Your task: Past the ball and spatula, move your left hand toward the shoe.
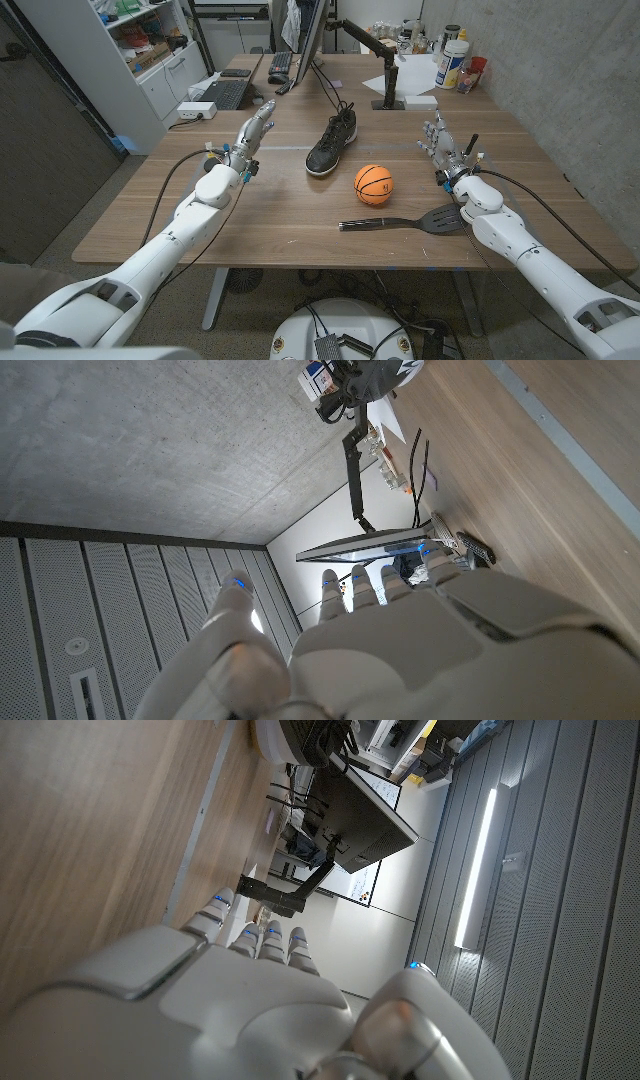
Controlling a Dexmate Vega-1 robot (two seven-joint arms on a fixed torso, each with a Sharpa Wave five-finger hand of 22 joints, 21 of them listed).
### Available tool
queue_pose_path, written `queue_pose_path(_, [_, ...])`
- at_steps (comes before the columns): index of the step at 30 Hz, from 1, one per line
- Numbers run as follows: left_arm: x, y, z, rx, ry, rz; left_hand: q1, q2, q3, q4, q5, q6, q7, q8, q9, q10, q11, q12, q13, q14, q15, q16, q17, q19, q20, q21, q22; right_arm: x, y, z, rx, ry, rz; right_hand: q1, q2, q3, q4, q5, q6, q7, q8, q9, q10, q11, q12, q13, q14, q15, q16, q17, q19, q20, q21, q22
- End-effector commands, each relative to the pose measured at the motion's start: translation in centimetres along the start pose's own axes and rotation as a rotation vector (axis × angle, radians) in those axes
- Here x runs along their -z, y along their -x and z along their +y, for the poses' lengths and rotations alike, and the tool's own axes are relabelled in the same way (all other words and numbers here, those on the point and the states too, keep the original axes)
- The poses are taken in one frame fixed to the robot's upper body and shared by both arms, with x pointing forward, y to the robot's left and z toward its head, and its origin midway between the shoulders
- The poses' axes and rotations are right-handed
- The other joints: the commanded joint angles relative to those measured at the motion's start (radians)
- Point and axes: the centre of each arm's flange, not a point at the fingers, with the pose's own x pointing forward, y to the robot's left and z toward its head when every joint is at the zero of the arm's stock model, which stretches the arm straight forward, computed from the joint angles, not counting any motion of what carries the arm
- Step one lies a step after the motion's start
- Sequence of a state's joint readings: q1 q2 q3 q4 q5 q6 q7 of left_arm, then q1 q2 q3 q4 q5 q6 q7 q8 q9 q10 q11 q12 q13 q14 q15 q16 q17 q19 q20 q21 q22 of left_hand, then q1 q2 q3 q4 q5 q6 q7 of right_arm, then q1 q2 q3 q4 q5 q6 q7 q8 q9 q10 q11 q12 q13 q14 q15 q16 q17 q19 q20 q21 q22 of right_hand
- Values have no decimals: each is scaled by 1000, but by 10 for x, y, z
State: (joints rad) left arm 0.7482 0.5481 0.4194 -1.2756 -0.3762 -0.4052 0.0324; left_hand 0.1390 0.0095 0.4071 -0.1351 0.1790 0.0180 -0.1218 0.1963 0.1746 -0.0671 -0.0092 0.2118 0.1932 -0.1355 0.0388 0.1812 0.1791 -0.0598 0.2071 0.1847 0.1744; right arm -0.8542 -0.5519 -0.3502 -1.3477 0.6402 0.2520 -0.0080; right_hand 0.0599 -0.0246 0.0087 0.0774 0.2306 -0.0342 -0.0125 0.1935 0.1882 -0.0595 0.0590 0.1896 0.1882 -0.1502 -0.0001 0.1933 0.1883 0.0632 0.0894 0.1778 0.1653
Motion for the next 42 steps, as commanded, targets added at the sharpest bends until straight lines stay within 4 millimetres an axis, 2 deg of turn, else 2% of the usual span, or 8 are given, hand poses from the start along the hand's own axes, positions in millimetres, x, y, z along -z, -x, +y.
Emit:
queue_pose_path(1, [-17, -5, 5, -2, -158, -47, 11, 2, 2, -5, -1, 8, -3, -2, 6, -5, -1, 2, 3, -10, 4, 0, 2, -6, 3, 1, 2, 2, -2, 4, -4, -1, 3, 7, 10, -5, 5, 8, -9, 1, -1, 3, -2, 3, 5, 5, -11, 2, -1, 5, -8, -1, 4, 3])
queue_pose_path(23, [-37, -17, 1, -10, -378, -95, 27, 4, 9, -13, -2, 27, 1, 2, 6, -1, -5, 4, 3, -15, 4, 2, 2, -5, 1, 4, 2, 0, -4, 3, -3, -2, -2, 7, 11, -7, 4, 8, -10, 4, 0, 3, -2, 4, 6, 5, -12, 2, 0, 5, -9, -1, 5, 3])
queue_pose_path(31, [-42, -16, 0, -27, -423, -98, 46, 12, 18, -18, -2, 60, 4, 11, 6, 15, -2, 10, 3, -11, 4, 5, 2, 2, 2, 8, 2, 0, -4, 3, -4, -1, -7, 8, 11, -8, 4, 9, -10, 4, 0, 3, -3, 5, 7, 5, -12, 3, 0, 5, -9, 0, 6, 3])
queue_pose_path(42, [-52, -22, -7, -21, -544, -106, 55, 15, 23, -20, -2, 66, 5, 10, 6, 20, -4, 11, 3, -10, 4, 5, 1, 4, 1, 8, 2, -3, 4, -1, -12, 6, -20, 8, 12, -10, 4, 9, -9, 3, 1, 3, -3, 3, 7, 5, -13, 3, 0, 5, -10, 0, 6, 3])
